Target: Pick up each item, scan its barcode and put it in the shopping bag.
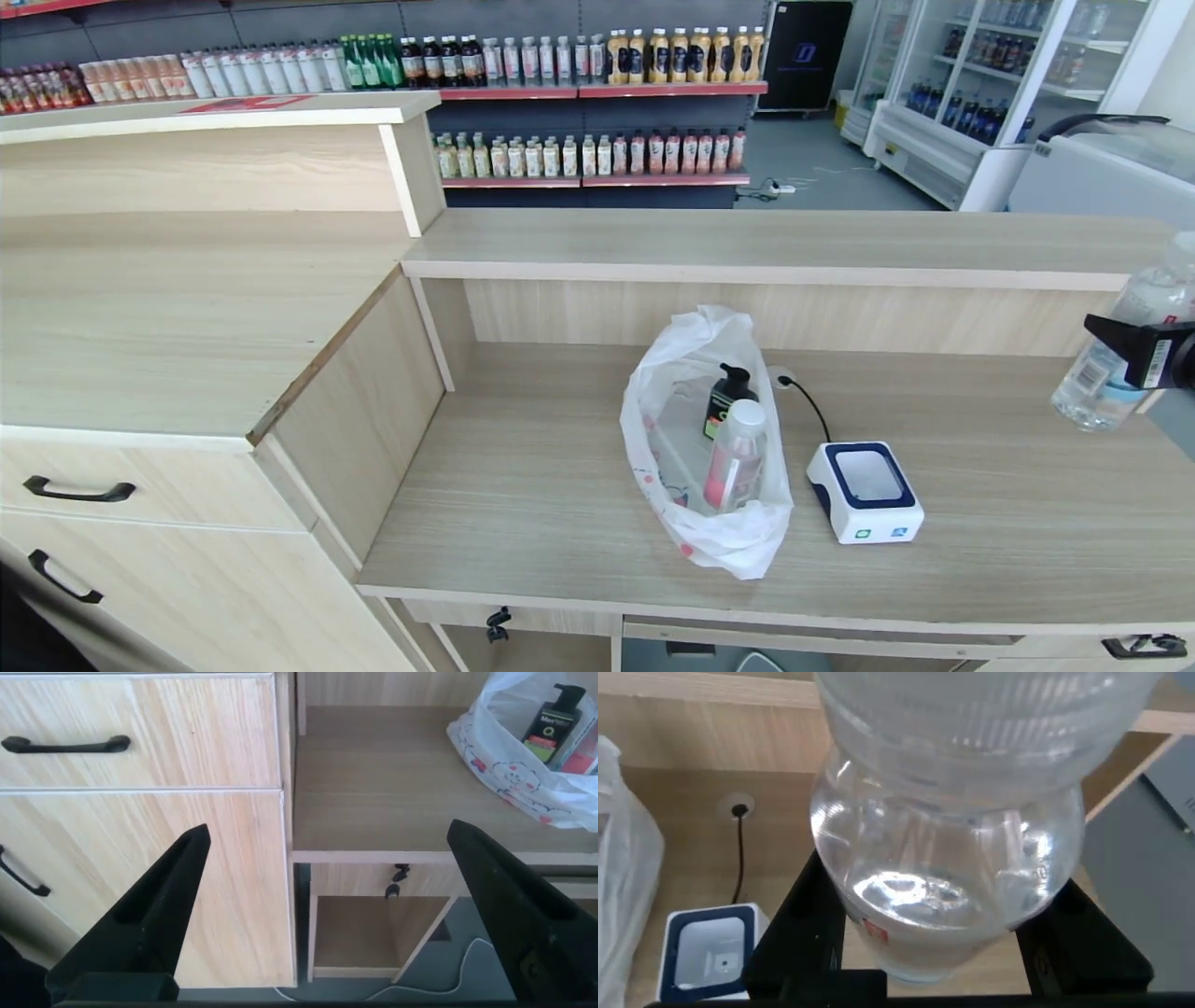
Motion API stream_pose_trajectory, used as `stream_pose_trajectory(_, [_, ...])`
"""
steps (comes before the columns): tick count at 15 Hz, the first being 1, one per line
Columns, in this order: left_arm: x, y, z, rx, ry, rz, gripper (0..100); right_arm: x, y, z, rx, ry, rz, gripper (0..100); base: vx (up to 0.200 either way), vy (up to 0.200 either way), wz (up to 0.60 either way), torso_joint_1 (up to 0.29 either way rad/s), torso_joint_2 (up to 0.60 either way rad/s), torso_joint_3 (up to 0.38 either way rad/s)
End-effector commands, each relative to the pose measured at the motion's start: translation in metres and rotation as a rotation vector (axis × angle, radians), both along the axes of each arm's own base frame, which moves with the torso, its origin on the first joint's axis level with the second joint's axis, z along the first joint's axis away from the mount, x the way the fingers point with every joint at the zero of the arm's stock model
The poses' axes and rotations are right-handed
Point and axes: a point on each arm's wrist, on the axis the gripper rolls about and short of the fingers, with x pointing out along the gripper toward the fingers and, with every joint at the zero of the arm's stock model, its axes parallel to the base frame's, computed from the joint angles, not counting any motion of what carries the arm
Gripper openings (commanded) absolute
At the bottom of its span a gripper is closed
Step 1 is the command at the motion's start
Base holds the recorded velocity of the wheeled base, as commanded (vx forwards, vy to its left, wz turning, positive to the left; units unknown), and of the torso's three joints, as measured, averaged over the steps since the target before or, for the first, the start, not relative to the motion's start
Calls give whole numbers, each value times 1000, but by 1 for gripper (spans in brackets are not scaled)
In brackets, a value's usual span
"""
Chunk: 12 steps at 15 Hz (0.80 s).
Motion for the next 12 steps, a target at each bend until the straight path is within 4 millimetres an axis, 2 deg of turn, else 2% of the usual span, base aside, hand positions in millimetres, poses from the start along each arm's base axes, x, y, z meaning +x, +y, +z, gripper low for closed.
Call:
stream_pose_trajectory(1, [0,0,0,0,1,0,100,4,6,-2,16,0,26,0,0,0,0,0,0,0])
stream_pose_trajectory(4, [0,0,0,0,-1,0,100,20,20,-13,116,13,116,0,0,0,0,0,0,0])
stream_pose_trajectory(6, [0,0,0,0,1,0,100,30,32,-28,147,64,293,0,0,0,0,0,0,0])
stream_pose_trajectory(9, [0,0,0,0,1,0,100,35,50,-37,176,99,530,0,0,0,0,0,0,0])
stream_pose_trajectory(12, [0,0,0,0,1,0,100,51,64,-53,163,80,593,0,0,0,0,0,0,0])
